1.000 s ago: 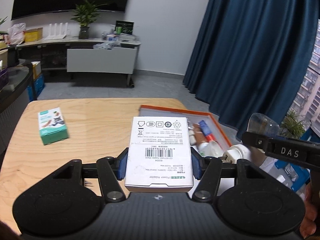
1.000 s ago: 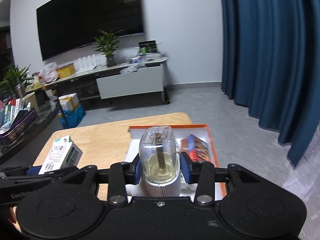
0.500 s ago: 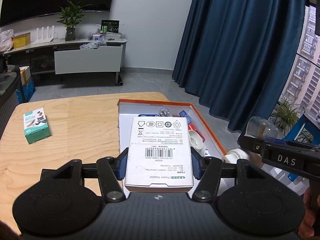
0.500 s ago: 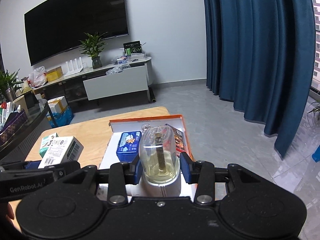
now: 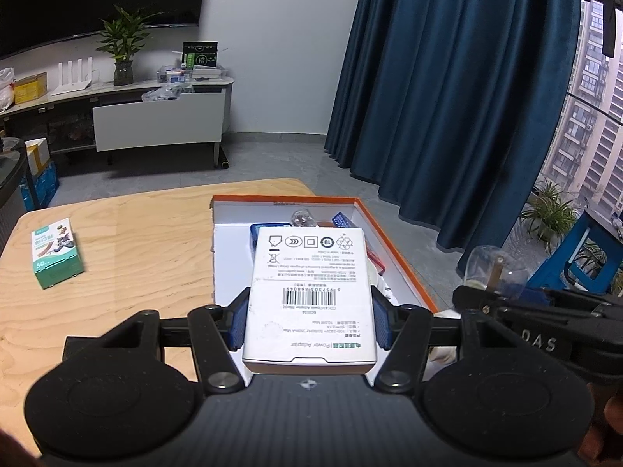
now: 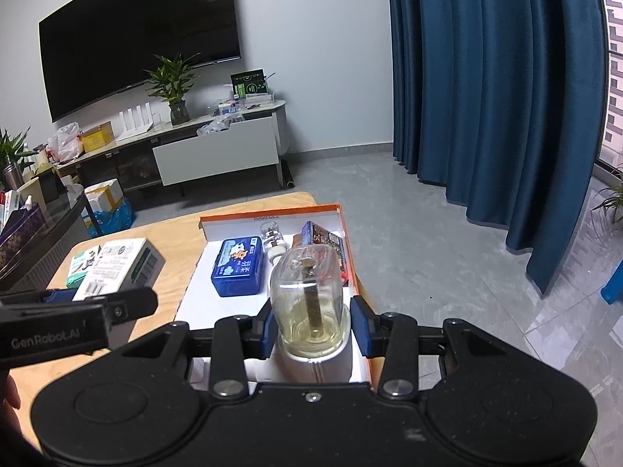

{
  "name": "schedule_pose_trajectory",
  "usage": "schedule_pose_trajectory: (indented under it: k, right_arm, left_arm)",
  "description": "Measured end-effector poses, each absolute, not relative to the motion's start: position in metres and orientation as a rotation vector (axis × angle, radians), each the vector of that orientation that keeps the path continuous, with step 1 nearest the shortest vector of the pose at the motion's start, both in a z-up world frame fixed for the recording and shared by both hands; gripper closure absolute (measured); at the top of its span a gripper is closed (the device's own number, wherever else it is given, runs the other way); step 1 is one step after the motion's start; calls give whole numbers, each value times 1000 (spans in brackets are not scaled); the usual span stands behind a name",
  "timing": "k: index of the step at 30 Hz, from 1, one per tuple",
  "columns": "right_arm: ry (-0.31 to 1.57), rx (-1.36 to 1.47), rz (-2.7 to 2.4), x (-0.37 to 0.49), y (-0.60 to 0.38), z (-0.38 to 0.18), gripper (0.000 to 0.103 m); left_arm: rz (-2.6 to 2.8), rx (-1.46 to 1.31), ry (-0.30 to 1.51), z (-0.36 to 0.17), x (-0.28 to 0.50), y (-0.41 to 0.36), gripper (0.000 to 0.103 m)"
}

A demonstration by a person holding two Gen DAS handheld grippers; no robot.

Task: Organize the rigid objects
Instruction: 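Hold the product box and diffuser with both grippers above the orange-rimmed box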

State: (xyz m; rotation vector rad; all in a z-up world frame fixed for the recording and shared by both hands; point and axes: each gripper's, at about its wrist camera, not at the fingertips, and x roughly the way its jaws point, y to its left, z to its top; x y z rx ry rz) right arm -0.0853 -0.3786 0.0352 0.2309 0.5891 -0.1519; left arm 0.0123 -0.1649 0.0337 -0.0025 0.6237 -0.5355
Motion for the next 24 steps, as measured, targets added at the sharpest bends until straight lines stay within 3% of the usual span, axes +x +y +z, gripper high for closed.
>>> schedule_pose_trajectory:
  k: [24]
  right_arm:
    - [572, 212, -130, -77, -379, 30, 54]
  left_arm:
    - [-511, 6, 588, 37, 19, -173, 43]
